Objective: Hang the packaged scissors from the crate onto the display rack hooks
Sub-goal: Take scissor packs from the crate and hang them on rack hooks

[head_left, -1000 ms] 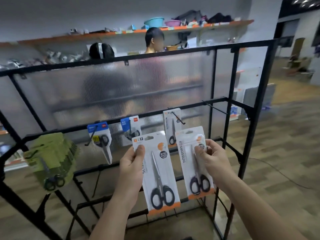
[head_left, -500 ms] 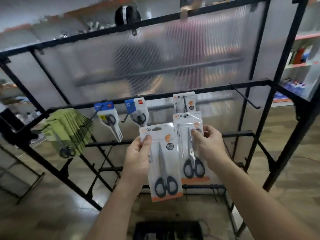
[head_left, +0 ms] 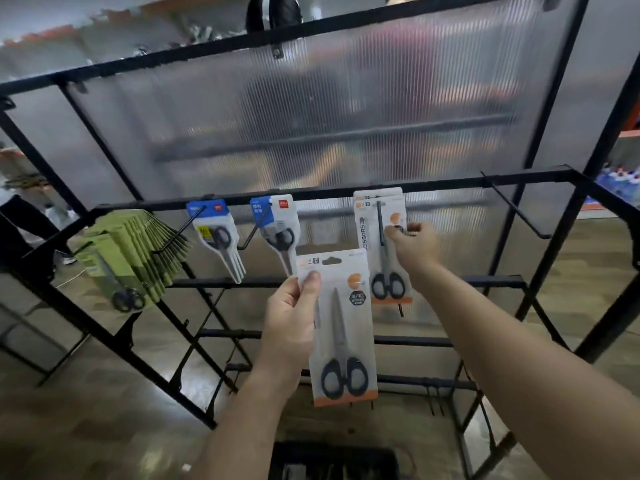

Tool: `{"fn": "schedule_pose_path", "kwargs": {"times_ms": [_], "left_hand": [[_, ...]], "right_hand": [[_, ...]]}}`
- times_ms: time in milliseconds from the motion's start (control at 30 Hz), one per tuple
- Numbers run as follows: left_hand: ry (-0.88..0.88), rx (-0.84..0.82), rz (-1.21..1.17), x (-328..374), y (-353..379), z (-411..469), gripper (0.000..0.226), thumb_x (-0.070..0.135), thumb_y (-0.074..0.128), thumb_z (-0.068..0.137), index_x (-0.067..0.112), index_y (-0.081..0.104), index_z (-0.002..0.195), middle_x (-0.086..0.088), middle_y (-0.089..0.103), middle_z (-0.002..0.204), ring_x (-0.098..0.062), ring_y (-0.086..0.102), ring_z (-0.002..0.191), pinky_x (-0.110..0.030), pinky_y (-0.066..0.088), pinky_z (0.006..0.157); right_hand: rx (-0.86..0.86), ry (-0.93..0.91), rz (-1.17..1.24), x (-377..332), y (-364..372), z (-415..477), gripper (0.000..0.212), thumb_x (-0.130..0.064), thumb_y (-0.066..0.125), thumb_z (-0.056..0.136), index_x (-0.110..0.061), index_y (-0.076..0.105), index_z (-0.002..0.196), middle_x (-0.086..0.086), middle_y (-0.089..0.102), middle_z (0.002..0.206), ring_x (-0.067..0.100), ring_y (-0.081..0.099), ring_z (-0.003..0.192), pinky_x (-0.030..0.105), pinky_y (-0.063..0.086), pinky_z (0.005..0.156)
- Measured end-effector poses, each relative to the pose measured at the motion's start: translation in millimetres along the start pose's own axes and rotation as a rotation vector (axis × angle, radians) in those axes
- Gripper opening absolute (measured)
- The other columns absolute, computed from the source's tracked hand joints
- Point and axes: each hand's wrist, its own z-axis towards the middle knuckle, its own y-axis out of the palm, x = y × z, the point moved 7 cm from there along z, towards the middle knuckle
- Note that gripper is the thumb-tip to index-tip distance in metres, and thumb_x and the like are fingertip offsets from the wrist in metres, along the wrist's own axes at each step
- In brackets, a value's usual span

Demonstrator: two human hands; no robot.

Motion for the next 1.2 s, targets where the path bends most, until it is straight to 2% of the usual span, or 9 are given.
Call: {"fn": "schedule_pose_path", "kwargs": {"times_ms": [167,267,433,500,567,633,800,1067,1200], "left_hand": [[0.005,-0.038,-0.009,-2.9,4.8,1.1,0.026,0.025,0.049,0.108,0.011,0.070,0.115,-0.015,0.078,0.105,-0.032,0.075,0.099,-0.050,0.061,0.086],[0.050,-0.062,-0.015,1.6,8.1,2.7,0.023,0.022,0.049,0.108,0.011,0.067,0.116,-0.015,0.076,0.108,-0.033,0.074,0.100,-0.049,0.061,0.084],[0.094,-0.091,-0.008,4.2,26.2,8.6,0.016,0.017,0.054,0.106,0.009,0.067,0.109,-0.014,0.077,0.101,-0.026,0.075,0.089,-0.035,0.062,0.070],[0.104,-0.121,0.004,5.4,38.5,10.3,0.017,0.018,0.054,0.106,0.009,0.068,0.107,-0.014,0.077,0.098,-0.025,0.075,0.085,-0.036,0.063,0.070],[0.111,-0.110,0.015,6.3,45.2,15.5,0.016,0.019,0.056,0.105,0.010,0.070,0.106,-0.013,0.078,0.097,-0.027,0.075,0.086,-0.040,0.064,0.073],[0.108,-0.094,0.037,4.9,48.8,22.9,0.016,0.023,0.058,0.104,0.013,0.071,0.106,-0.010,0.079,0.097,-0.029,0.076,0.090,-0.047,0.063,0.080],[0.072,-0.095,0.115,-4.7,54.3,35.9,0.017,0.032,0.059,0.104,0.021,0.071,0.106,-0.007,0.079,0.096,-0.030,0.077,0.090,-0.059,0.060,0.088],[0.045,-0.006,0.241,-7.9,67.7,78.9,0.016,0.040,0.059,0.103,0.028,0.068,0.100,0.000,0.078,0.098,-0.022,0.074,0.092,-0.047,0.059,0.089],[0.075,0.043,0.389,2.9,78.4,116.1,0.022,0.036,0.056,0.105,0.023,0.063,0.089,0.003,0.065,0.087,-0.010,0.058,0.073,-0.031,0.046,0.068]], "right_hand": [[0.032,0.047,-0.037,-3.4,5.2,25.8,0.029,-0.030,0.073,0.090,-0.005,0.063,0.102,0.007,0.067,0.086,0.025,0.066,0.081,0.042,0.058,0.077],[0.023,0.049,-0.067,-2.8,3.4,23.3,0.028,-0.029,0.073,0.093,-0.008,0.057,0.102,0.008,0.065,0.092,0.022,0.063,0.085,0.034,0.056,0.073],[-0.058,-0.023,-0.204,-16.9,-22.2,-16.1,0.055,-0.026,0.073,0.093,-0.010,0.047,0.139,0.006,0.060,0.118,0.010,0.057,0.083,0.022,0.044,0.061],[-0.087,-0.068,-0.210,-21.6,-43.2,-40.4,0.058,-0.024,0.070,0.096,-0.016,0.042,0.146,0.002,0.057,0.130,0.014,0.060,0.100,0.024,0.048,0.070],[-0.097,-0.148,-0.278,-27.0,-61.5,-63.1,0.055,-0.025,0.068,0.097,-0.019,0.044,0.146,-0.001,0.056,0.136,0.016,0.057,0.118,0.030,0.051,0.089],[-0.092,-0.207,-0.340,-29.7,-77.5,-82.0,0.051,-0.023,0.068,0.096,-0.021,0.048,0.143,-0.003,0.058,0.136,0.012,0.055,0.123,0.032,0.049,0.100],[-0.135,-0.226,-0.395,-24.1,-100.2,-121.4,0.050,-0.024,0.069,0.096,-0.023,0.051,0.142,-0.011,0.059,0.133,0.005,0.053,0.123,0.025,0.043,0.101],[-0.167,-0.236,-0.467,-0.9,-110.3,-141.9,0.037,-0.031,0.068,0.095,-0.031,0.057,0.131,-0.015,0.061,0.130,0.004,0.054,0.126,0.033,0.047,0.108],[-0.204,-0.249,-0.508,10.2,-108.9,-142.9,0.040,-0.033,0.066,0.096,-0.031,0.056,0.135,-0.017,0.060,0.131,0.000,0.055,0.118,0.008,0.042,0.087]]}}
